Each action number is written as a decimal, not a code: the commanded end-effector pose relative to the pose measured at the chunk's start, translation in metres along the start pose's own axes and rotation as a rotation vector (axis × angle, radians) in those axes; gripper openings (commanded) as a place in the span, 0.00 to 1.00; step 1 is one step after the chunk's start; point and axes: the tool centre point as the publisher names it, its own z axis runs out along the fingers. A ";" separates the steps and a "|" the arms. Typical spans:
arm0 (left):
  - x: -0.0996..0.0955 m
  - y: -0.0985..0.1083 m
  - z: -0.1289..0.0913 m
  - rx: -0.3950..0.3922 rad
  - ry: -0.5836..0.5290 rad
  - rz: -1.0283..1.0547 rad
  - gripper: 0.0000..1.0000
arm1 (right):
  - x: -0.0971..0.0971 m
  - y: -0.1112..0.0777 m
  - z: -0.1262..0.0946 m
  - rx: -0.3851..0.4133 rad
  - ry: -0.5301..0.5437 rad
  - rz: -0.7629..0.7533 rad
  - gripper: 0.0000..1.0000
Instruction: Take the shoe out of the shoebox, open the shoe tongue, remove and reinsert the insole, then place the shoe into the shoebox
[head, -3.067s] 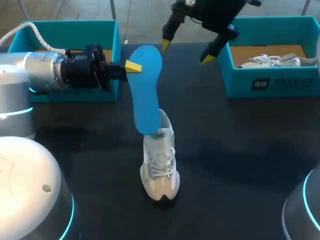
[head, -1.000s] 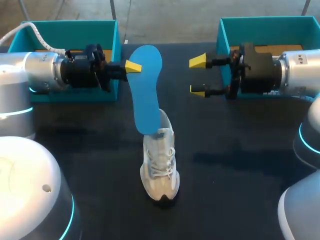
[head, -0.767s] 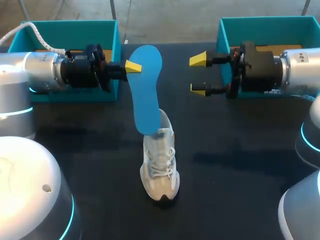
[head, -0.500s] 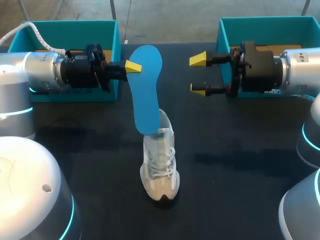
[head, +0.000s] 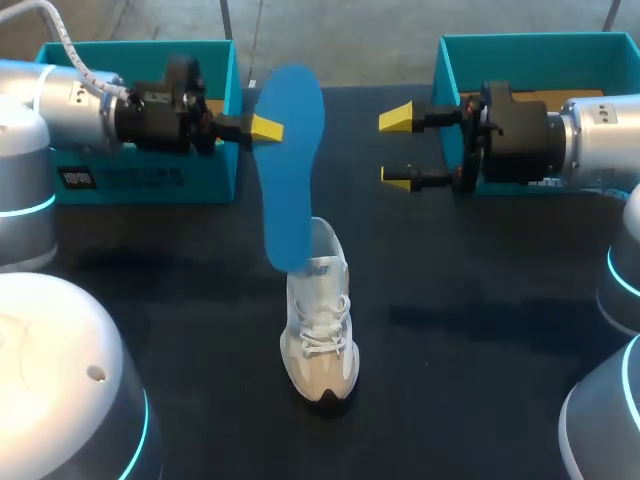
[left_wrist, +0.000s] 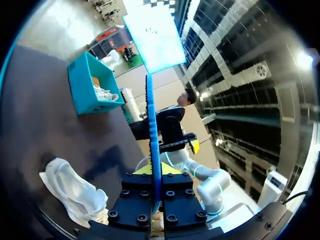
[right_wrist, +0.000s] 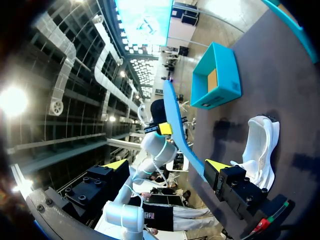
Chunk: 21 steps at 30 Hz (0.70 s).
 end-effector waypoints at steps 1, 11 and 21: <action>0.008 0.000 -0.002 0.061 -0.240 0.734 0.00 | 0.000 0.001 0.003 -0.001 -0.001 0.000 1.00; 0.003 -0.008 -0.006 0.075 -0.307 0.835 0.00 | 0.000 0.001 0.003 -0.001 -0.001 0.000 1.00; 0.009 -0.013 -0.011 0.144 -0.195 0.930 0.00 | 0.000 0.001 0.003 -0.001 -0.001 0.000 1.00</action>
